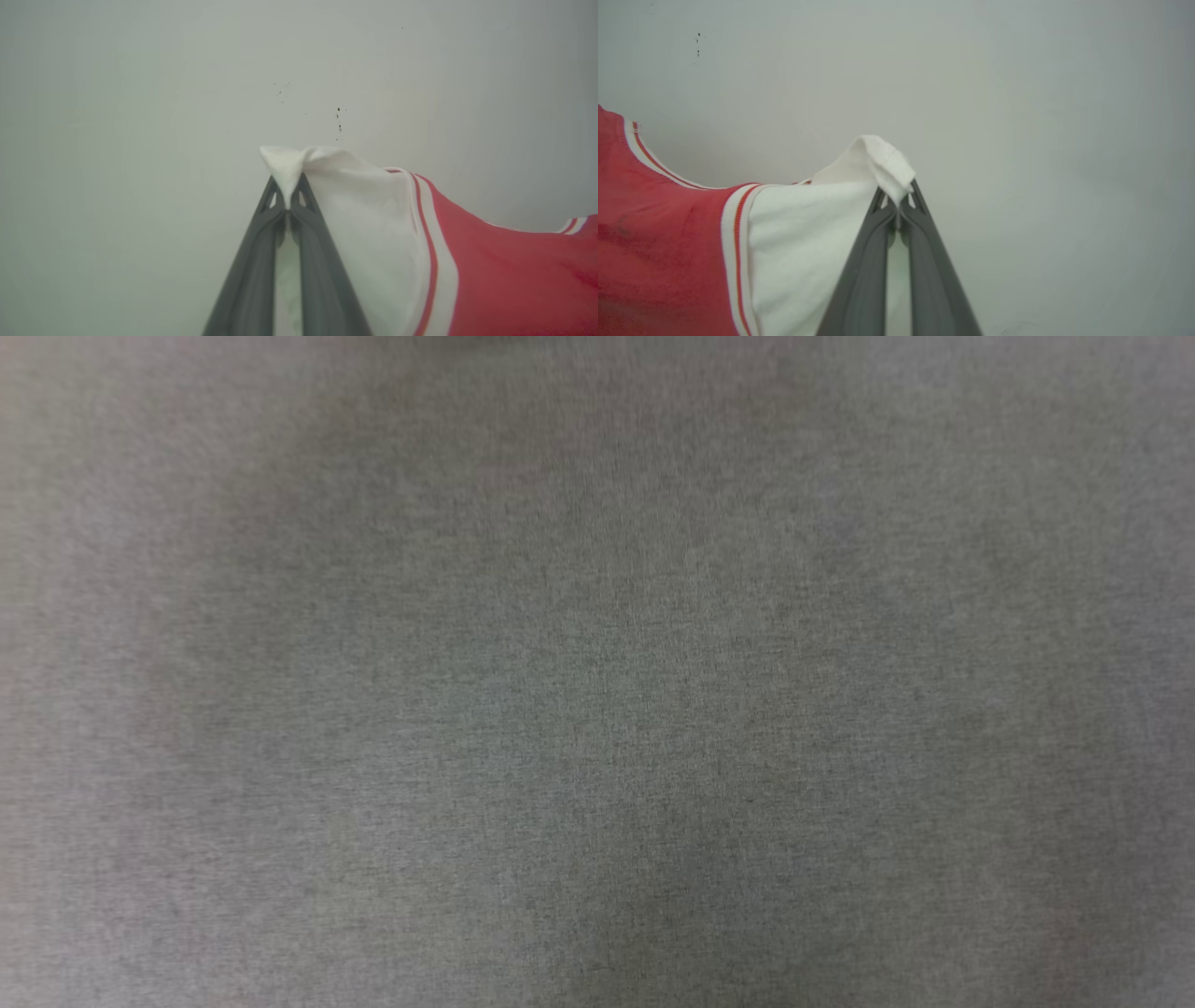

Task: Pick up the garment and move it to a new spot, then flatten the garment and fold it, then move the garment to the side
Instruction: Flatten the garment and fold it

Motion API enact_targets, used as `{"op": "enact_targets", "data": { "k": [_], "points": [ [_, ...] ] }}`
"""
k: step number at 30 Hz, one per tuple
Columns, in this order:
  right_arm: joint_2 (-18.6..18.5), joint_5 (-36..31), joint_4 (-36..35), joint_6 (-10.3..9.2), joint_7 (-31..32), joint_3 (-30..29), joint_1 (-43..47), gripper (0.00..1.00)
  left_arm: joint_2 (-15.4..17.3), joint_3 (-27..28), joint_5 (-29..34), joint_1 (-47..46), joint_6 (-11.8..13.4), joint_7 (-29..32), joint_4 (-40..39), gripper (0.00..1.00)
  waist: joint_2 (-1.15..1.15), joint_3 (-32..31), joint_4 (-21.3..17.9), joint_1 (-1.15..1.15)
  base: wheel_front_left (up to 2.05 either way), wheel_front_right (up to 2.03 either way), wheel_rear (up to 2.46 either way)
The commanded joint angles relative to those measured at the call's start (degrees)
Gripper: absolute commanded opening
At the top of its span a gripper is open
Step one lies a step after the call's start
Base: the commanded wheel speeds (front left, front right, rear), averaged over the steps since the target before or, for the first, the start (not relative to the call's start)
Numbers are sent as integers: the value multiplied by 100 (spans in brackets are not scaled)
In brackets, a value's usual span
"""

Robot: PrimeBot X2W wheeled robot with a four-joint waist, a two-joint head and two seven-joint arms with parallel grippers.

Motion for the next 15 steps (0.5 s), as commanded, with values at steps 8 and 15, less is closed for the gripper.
{"op": "enact_targets", "data": {
  "k": [8, 15],
  "points": [
    [116, 111, 491, -4, -328, 368, -643, 0, -102, -55, 22, -526, -207, -183, 475, 0, 0, 685, 20, -1, 0, 0, 0],
    [208, 402, 1015, -4, -510, 819, -615, 0, -348, -62, -181, -286, -446, -409, 1060, 0, 0, 1061, 119, -1, 0, 0, 0]
  ]
}}
